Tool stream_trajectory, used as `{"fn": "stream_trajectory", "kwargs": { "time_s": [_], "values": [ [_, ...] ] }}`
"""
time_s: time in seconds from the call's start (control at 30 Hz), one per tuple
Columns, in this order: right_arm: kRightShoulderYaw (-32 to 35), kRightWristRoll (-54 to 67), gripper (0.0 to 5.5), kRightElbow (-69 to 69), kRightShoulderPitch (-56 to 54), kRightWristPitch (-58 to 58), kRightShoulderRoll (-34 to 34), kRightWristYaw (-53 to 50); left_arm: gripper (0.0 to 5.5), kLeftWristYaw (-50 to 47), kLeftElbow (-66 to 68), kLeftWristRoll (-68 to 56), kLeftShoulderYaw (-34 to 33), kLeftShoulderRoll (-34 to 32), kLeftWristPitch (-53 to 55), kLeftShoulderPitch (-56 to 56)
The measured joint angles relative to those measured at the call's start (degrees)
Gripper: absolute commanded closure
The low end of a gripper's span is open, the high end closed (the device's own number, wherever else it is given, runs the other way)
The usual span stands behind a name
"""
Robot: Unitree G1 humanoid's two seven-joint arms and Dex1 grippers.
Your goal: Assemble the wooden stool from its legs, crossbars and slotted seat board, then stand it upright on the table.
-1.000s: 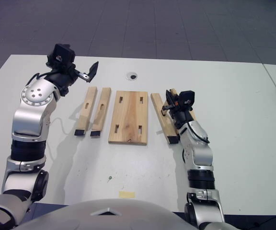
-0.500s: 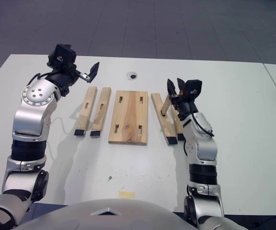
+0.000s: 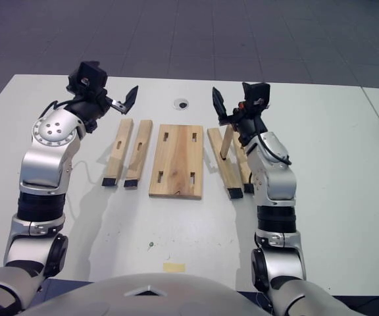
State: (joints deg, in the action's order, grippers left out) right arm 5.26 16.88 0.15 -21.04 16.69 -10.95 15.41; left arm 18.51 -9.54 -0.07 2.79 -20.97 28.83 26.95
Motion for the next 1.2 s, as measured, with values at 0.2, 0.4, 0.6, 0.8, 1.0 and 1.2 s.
{"fn": "stream_trajectory", "kwargs": {
  "time_s": [0.2, 0.4, 0.6, 0.8, 1.0, 1.2],
  "values": [
    [-0.5, -1.4, 0.11, 8.1, -1.9, -3.7, 1.0, 1.2, 0.1, 0.0, 0.1, 0.0, 0.2, 0.0, -0.8, 0.0],
    [-0.9, -2.2, 0.11, 10.2, -2.4, -6.0, 1.7, 1.8, 0.1, 0.0, 0.2, 0.0, 0.5, 0.0, -0.9, 0.0],
    [-0.8, -1.8, 0.11, 6.3, -4.7, -5.2, 1.7, 1.5, 0.1, -0.2, 0.2, 0.0, 0.5, 0.1, -0.9, 0.0],
    [-0.2, 0.7, 0.11, 0.2, -8.2, -1.7, 2.2, 0.1, 0.1, -0.4, 0.2, 0.0, 0.6, 0.1, -0.9, 0.0],
    [-0.2, 2.9, 0.11, -3.3, -10.4, 0.2, 3.1, -0.3, 0.1, -0.4, 0.2, 0.0, 0.6, 0.1, -0.9, -0.1],
    [-0.8, -1.6, 0.11, 13.2, -3.5, -10.2, 2.3, 1.4, 0.1, -0.6, -0.1, 0.0, 0.7, 0.3, -0.8, -0.7]
  ]
}}
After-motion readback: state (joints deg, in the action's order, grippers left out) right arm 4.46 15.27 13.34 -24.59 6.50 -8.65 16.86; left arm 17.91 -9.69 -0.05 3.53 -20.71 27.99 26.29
